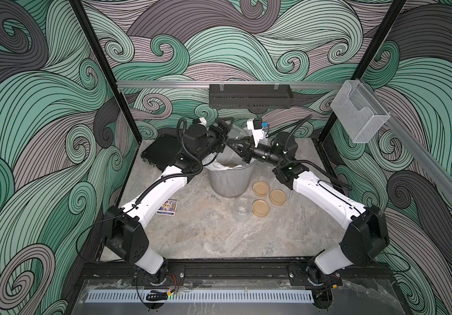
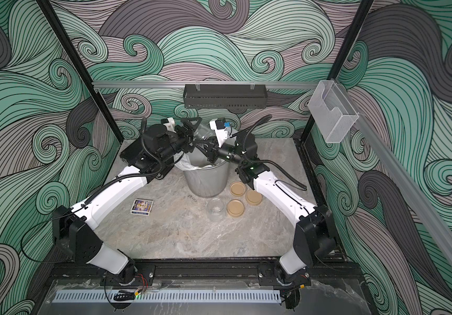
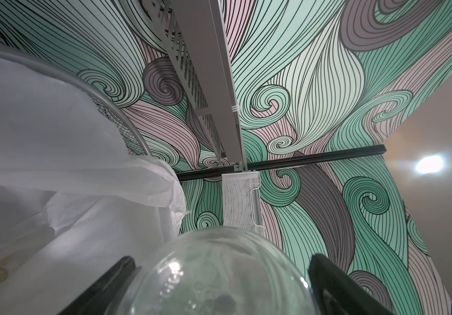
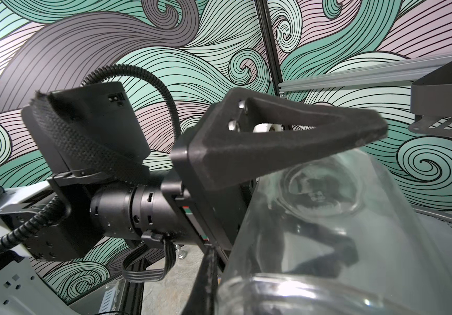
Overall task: Empty moldy rice from jars
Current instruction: Place the jar at the center of the board.
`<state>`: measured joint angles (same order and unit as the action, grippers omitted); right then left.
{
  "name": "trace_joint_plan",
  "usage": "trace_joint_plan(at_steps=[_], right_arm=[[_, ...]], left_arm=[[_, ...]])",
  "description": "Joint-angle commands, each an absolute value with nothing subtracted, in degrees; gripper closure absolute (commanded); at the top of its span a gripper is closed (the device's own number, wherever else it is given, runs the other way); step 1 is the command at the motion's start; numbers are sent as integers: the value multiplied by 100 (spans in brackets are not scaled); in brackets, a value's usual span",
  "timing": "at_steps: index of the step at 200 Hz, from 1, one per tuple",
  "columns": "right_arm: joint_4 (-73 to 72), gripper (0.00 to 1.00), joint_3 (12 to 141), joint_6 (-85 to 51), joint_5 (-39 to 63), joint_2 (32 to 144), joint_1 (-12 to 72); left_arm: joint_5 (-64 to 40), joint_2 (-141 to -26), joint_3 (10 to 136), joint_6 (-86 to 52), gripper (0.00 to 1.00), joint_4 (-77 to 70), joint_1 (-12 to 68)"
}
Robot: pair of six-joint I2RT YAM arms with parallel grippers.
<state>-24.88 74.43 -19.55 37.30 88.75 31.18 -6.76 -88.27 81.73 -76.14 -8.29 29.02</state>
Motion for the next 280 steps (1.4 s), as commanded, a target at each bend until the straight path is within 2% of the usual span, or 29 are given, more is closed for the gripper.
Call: trace_joint_plan(at_steps=[1, 98, 146, 201, 247, 280], right_arm=[[-2332, 100, 7559, -1988, 3529, 8694, 3084], [-1907, 100, 7683, -1776, 3592, 8431, 3076], [-888, 100, 8040, -1230, 3877, 8297, 3074], [131, 100, 8846, -698, 4795, 8248, 3171], [1501, 100, 9332, 145, 5389, 8209, 3655], [2931, 100, 9660, 953, 5251, 8322, 4103]], left_arm=[[-374, -8430, 8433, -7024, 2, -1029, 2799], [-527, -8228, 8558, -6303, 1, -447, 2234], [-293, -7803, 8503, -5223, 1, -196, 2070], [425, -7107, 8166, -3938, 1, 150, 1934], [1032, -6579, 7748, -3381, 1, 219, 1844], [1296, -6394, 7672, -3103, 1, 422, 1769]])
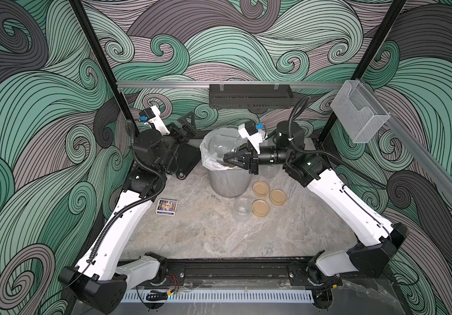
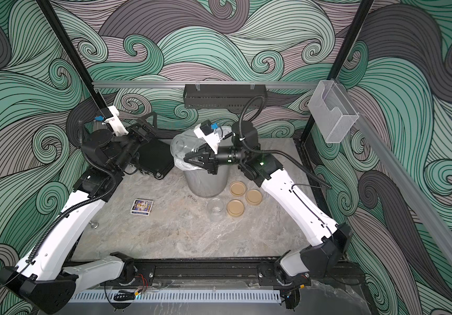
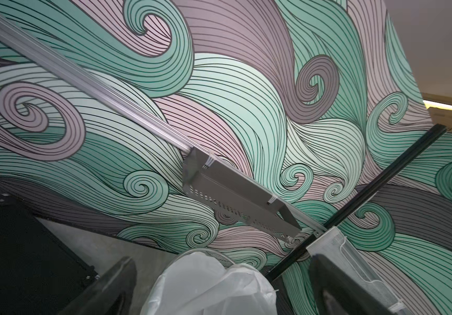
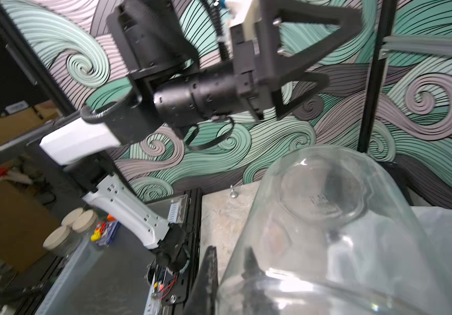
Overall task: Empty moldy rice from jars
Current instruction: Place the jar at the center of the board.
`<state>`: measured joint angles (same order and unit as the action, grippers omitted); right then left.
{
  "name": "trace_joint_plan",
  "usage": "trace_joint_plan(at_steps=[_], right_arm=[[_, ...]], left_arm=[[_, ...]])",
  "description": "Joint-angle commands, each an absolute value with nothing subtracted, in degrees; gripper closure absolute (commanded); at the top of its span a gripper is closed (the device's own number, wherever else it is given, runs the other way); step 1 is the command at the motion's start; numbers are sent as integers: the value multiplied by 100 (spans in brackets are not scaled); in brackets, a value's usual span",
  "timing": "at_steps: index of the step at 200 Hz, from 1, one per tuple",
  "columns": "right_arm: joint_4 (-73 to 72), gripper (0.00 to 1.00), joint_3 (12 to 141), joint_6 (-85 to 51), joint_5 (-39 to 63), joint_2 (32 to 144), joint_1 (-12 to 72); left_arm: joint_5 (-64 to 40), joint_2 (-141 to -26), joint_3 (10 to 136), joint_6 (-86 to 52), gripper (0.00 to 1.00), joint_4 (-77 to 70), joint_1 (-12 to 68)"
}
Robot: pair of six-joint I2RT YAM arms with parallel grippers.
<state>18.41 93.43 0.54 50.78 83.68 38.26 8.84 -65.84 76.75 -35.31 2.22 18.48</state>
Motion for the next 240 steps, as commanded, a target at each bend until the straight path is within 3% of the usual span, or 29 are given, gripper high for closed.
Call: trace_joint_plan(at_steps=[1, 102, 169, 240], right_arm=[[2969, 100, 9669, 973, 5236, 8327, 4113], [5137, 100, 9469, 2106, 3472, 8867, 5343], [5470, 100, 9441, 2232, 2551, 9516, 5892], [5607, 100, 9593, 2207, 1946, 10282, 5937]], left_arm=[[1303, -6387, 7672, -3094, 2, 431, 1768], [1819, -5862, 7229, -2936, 1, 644, 1581], [1837, -5778, 7080, -3015, 1, 676, 1516], [1832, -5749, 7075, -3008, 1, 773, 1434]])
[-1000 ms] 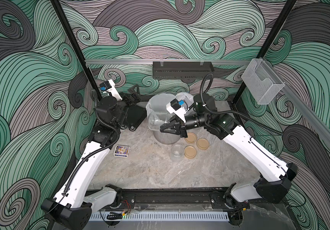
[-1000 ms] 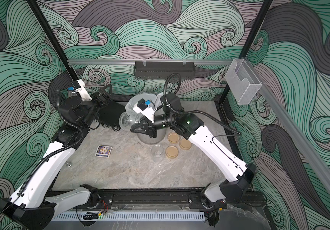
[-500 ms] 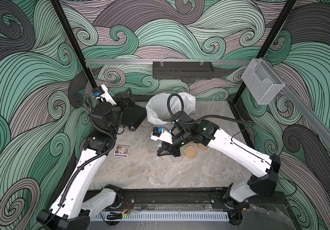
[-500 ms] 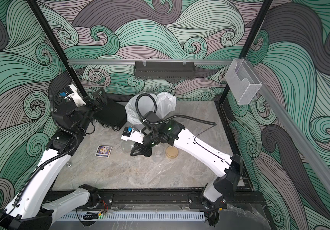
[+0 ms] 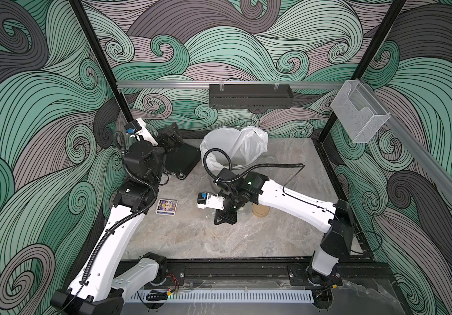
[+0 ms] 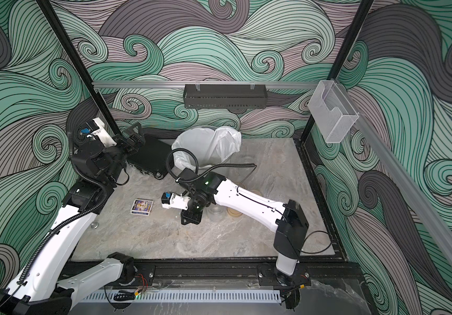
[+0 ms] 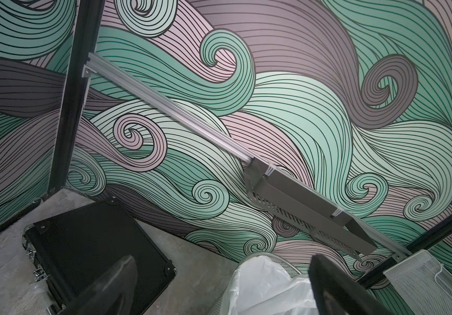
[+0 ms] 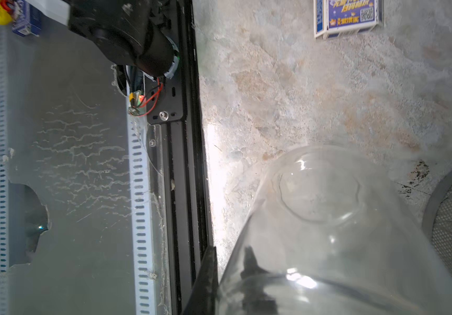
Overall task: Empty moldy rice from jars
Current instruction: Place the jar at the center of the board.
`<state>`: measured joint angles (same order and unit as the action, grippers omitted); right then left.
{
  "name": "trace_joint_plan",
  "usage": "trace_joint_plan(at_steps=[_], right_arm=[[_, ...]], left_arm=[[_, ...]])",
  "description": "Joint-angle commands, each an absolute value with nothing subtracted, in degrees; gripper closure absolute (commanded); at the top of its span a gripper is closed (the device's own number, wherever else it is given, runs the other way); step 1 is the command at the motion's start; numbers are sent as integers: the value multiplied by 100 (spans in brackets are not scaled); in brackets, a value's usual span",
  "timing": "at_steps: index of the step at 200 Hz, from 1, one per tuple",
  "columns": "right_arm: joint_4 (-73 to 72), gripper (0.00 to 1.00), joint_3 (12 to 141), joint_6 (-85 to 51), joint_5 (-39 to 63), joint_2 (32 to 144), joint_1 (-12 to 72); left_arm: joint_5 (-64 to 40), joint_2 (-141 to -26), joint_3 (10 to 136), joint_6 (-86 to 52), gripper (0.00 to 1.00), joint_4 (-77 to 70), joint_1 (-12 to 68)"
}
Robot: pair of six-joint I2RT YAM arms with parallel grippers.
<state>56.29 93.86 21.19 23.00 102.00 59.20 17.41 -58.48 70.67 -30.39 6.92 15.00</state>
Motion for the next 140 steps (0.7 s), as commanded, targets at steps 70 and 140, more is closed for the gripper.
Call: trace_joint_plan(at_steps=[70, 140], right_arm=[[5594, 100, 9784, 2094, 1685, 10956, 5945], [5597, 100, 10069, 1979, 1529, 11503, 5949]], left_arm=[[1745, -5775, 7040, -3087, 1, 794, 1384], [1696, -5748, 6928, -3138, 1, 828, 1354]])
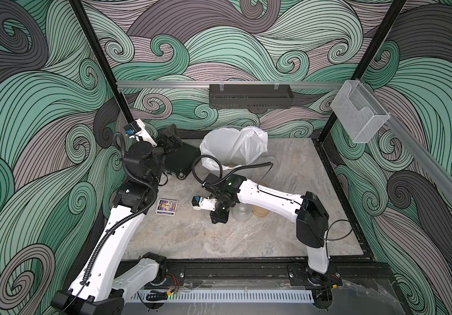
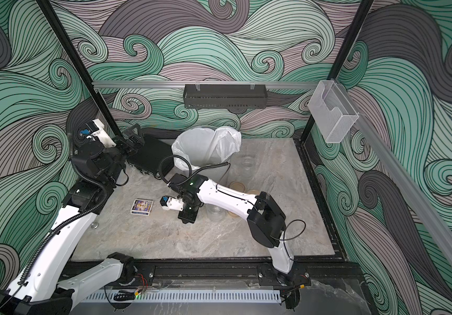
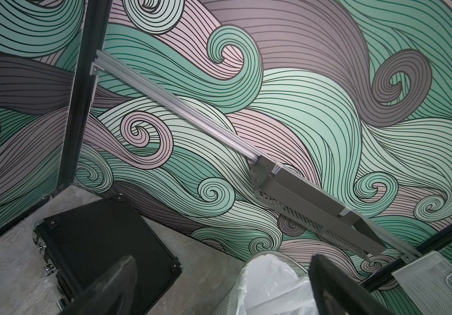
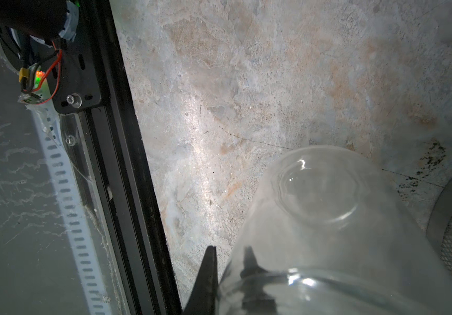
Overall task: Empty moldy rice from jars
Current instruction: Place the jar at the center of the board.
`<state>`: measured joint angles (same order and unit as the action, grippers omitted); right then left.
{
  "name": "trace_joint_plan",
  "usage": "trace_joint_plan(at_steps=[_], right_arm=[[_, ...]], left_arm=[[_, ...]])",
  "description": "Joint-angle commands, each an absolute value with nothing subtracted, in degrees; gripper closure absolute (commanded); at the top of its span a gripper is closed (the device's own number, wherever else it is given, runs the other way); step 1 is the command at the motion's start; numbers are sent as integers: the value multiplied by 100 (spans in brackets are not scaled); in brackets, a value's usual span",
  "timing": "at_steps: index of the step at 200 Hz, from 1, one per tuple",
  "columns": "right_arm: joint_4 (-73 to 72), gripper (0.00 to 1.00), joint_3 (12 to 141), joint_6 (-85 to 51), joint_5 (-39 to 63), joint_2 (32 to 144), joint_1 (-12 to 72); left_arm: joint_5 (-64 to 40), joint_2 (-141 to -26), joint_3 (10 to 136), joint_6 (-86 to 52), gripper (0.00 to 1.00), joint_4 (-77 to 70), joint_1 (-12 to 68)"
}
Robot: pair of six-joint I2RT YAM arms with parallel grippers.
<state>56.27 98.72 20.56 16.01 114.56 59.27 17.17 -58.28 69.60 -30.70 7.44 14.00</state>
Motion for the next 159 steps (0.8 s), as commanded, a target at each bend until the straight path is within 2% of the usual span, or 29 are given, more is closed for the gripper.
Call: trace_joint_plan(at_steps=[1, 112, 159], right_arm=[[5593, 100, 10071, 1978, 1529, 11508, 5945], [5609, 100, 10134, 1850, 1436, 11840, 5942], [5604, 93, 10176, 1814, 1432, 11897, 5949]], left_arm=[[1696, -5753, 6927, -3138, 1, 832, 1354], [1657, -5722, 6767, -3182, 1, 884, 1301], [1657, -5721, 6732, -3191, 1, 897, 1281]])
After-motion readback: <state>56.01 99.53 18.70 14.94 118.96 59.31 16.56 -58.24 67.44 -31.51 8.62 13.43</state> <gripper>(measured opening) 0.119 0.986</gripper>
